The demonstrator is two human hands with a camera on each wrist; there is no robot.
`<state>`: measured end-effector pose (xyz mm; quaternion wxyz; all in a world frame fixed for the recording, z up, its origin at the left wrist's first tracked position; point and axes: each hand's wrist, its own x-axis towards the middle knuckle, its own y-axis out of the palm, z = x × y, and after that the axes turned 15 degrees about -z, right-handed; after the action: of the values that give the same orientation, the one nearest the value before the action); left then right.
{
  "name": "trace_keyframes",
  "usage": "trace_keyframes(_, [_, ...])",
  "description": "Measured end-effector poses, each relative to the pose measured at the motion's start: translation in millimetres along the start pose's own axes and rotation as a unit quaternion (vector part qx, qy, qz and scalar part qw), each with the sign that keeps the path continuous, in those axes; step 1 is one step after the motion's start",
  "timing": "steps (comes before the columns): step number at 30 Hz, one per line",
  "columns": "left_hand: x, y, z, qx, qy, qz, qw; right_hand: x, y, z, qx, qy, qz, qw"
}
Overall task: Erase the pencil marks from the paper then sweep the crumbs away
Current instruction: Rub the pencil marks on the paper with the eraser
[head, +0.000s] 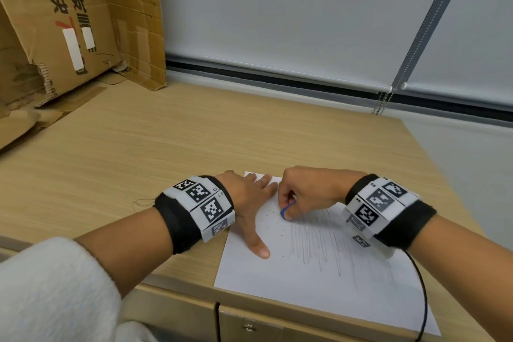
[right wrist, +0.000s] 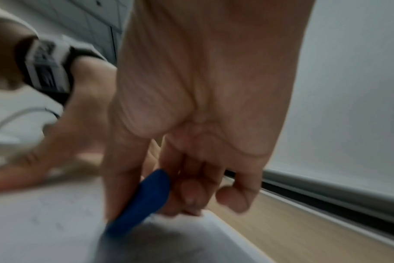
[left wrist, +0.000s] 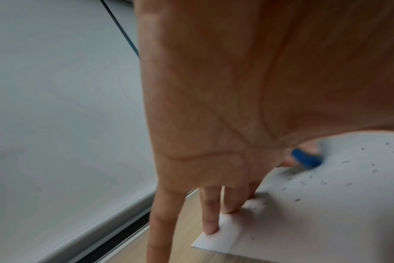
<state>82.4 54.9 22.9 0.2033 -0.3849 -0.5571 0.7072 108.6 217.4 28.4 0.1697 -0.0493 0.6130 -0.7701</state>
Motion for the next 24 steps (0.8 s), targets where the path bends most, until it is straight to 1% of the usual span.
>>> trace_keyframes(1, [0,0,0,-0.002,0.0,0.0,1.0,0,-1,2,0.006,0.001,0.018,1.0])
trace_keyframes(2, [0,0,0,-0.002,0.0,0.002,1.0,0,-3,1,0.007,0.003,0.012,1.0])
trace_keyframes(5, [0,0,0,0.003,0.001,0.006,1.0,2,-4,-3,-0.005,0.014,-0.06,0.998])
trace_keyframes(6, [1,1,0,0.003,0.002,0.005,1.0,1,-2,-2,-0.003,0.015,-0.061,0.998])
trace_keyframes(7, [0,1,1,0.001,0.002,0.005,1.0,-2,0,1,0.005,0.012,-0.046,0.999])
trace_keyframes(9, [1,0,0,-0.001,0.001,0.008,1.0,-7,3,8,0.022,0.003,0.009,1.0])
trace_keyframes(10, [1,0,0,-0.001,0.002,0.007,1.0,-6,2,10,0.025,0.001,0.018,1.0])
trace_keyframes(11, [1,-1,0,-0.001,0.004,0.007,1.0,-3,0,9,0.024,0.004,0.003,1.0])
trace_keyframes(14, [1,0,2,-0.005,0.006,0.002,1.0,8,-1,1,0.007,0.027,-0.097,0.995])
trace_keyframes(15, [1,1,2,-0.007,0.006,0.0,1.0,9,1,1,0.003,0.029,-0.114,0.993])
trace_keyframes(16, [1,1,3,-0.009,0.008,-0.002,1.0,7,4,3,0.004,0.026,-0.112,0.993])
trace_keyframes(17, [1,2,3,-0.011,0.009,-0.006,1.0,4,6,6,0.014,0.019,-0.093,0.995])
trace_keyframes(19, [1,3,3,-0.014,0.012,-0.014,1.0,-3,7,13,0.039,0.007,-0.036,0.999])
trace_keyframes(20, [2,3,4,-0.016,0.01,-0.015,1.0,-3,5,14,0.04,0.006,-0.029,0.999])
trace_keyframes(21, [3,5,6,-0.02,0.007,-0.013,1.0,-1,3,13,0.034,0.009,-0.043,0.998])
trace_keyframes(23, [5,8,9,-0.029,-0.001,-0.012,0.999,2,3,9,0.009,0.022,-0.099,0.995])
trace_keyframes(24, [6,10,10,-0.032,-0.004,-0.015,0.999,1,5,9,0.0,0.027,-0.115,0.993])
